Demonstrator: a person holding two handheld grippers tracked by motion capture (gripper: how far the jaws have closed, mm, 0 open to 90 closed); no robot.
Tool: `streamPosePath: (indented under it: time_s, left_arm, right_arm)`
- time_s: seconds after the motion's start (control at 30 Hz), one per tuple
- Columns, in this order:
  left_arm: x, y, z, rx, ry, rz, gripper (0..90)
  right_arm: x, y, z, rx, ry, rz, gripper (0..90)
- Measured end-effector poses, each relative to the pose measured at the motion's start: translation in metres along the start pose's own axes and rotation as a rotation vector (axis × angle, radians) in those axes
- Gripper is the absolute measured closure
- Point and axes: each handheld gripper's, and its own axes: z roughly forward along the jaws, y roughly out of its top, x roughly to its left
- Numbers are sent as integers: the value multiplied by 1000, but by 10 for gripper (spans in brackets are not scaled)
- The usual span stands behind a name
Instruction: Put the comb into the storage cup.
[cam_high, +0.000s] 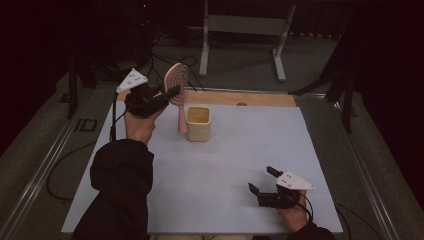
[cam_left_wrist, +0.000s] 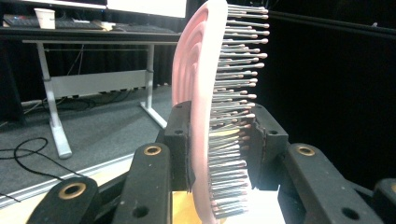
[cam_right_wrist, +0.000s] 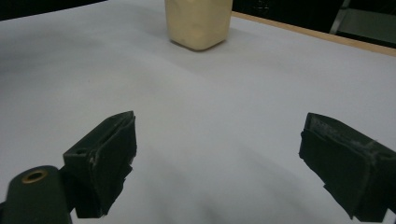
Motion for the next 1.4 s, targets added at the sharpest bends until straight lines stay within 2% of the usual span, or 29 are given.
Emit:
streamPosePath:
  time_s: [0.5,0.9,1.4]
  left_arm:
    - [4,3,5,-8,6,-11,665]
    - [3,5,12,3,36,-2,666]
    - [2,4,22,-14,36,-11,666]
  right_arm:
    - [0,0,0,-1,2,1,112]
    - [0,0,1,3,2,0,112]
    - [0,0,1,4,2,-4,112]
